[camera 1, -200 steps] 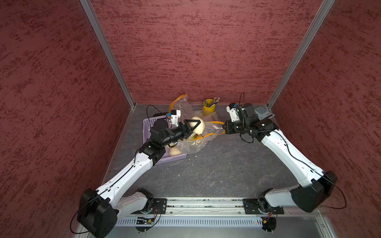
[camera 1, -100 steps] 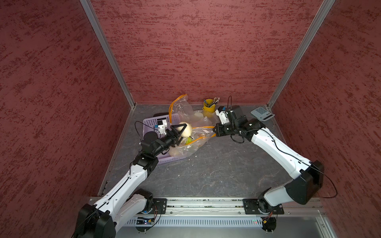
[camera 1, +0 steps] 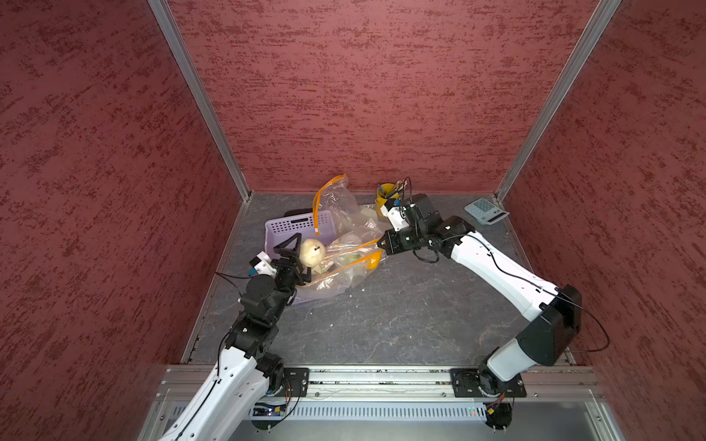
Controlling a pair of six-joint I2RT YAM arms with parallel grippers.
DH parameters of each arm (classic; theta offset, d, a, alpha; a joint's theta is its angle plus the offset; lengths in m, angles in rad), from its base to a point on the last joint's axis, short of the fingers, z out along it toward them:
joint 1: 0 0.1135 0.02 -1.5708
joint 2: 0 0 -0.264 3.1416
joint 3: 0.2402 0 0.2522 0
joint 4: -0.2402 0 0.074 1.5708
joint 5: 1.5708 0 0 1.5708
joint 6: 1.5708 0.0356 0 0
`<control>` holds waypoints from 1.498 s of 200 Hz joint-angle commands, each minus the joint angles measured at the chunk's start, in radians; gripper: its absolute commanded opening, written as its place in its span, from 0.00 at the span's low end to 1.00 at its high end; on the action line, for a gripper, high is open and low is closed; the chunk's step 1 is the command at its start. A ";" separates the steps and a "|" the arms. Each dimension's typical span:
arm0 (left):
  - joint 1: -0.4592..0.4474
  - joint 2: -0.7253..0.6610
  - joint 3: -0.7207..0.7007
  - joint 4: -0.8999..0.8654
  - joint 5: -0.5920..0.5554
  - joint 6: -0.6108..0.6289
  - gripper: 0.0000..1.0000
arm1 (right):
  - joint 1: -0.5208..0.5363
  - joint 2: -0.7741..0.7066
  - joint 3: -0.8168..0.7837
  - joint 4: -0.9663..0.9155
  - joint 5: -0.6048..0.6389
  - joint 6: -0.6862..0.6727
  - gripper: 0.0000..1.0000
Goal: Open the zip-top bag and take out the pear
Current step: Place the pear in the basket, then adjust the zipper food storage bag at the center of the board.
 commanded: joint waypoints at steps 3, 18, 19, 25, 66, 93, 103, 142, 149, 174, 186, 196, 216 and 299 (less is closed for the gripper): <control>0.018 -0.002 0.055 -0.196 -0.191 0.045 1.00 | -0.046 0.005 0.031 -0.062 0.139 -0.013 0.04; 0.019 0.012 0.079 -0.221 -0.199 0.042 1.00 | -0.046 0.005 0.029 -0.066 0.133 -0.016 0.04; 0.019 0.012 0.080 -0.219 -0.199 0.045 1.00 | -0.046 0.005 0.030 -0.066 0.133 -0.016 0.04; 0.020 0.019 0.088 -0.215 -0.193 0.051 1.00 | -0.046 0.003 0.028 -0.067 0.135 -0.016 0.04; 0.044 0.051 0.107 -0.250 -0.236 -0.027 1.00 | -0.046 -0.014 0.009 -0.073 0.134 -0.025 0.03; 0.046 0.107 0.150 -0.196 -0.139 0.016 1.00 | -0.046 -0.028 0.006 -0.077 0.144 -0.031 0.00; 0.044 0.136 0.157 -0.140 -0.071 0.035 1.00 | -0.046 -0.035 0.002 -0.080 0.149 -0.034 0.00; -0.027 0.318 0.266 0.096 0.234 0.236 1.00 | -0.060 -0.121 0.004 -0.118 0.285 -0.025 0.00; -0.045 0.358 0.309 0.076 0.279 0.269 1.00 | -0.071 -0.135 0.003 -0.123 0.298 -0.028 0.00; -0.155 0.499 0.381 0.206 0.365 0.348 1.00 | -0.137 -0.213 0.033 -0.154 0.347 -0.029 0.00; -0.209 0.586 0.419 0.306 0.389 0.358 1.00 | -0.173 -0.229 0.079 -0.181 0.355 -0.040 0.00; -0.245 0.670 0.485 0.356 0.418 0.361 1.00 | -0.196 -0.227 0.142 -0.221 0.378 -0.066 0.00; -0.314 0.829 0.662 0.373 0.466 0.378 1.00 | -0.232 -0.191 0.322 -0.328 0.448 -0.126 0.00; -0.430 1.135 0.959 0.514 0.471 0.320 1.00 | -0.290 0.104 0.974 -0.650 0.360 -0.216 0.08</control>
